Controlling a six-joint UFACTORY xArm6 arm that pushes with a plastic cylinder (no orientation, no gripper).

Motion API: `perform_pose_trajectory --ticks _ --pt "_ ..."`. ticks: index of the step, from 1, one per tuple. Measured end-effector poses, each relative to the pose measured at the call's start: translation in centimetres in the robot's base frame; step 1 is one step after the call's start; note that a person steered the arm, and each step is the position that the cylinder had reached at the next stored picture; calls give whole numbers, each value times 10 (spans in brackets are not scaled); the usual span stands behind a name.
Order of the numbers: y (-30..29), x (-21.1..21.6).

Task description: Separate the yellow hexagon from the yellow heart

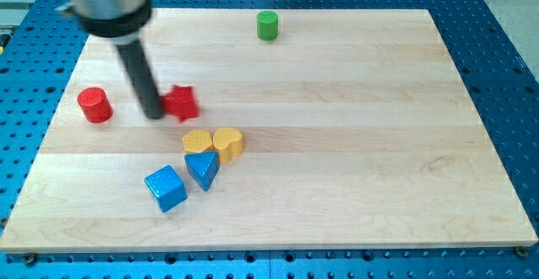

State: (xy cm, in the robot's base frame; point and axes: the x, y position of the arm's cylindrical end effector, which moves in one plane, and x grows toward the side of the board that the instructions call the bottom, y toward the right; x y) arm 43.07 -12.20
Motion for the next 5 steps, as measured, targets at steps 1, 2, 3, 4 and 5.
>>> perform_pose_trajectory --ticks 1,2,3,4,5 --pt "55 1" --pt "69 22" --pt "99 22" --pt "70 43" --pt "15 68"
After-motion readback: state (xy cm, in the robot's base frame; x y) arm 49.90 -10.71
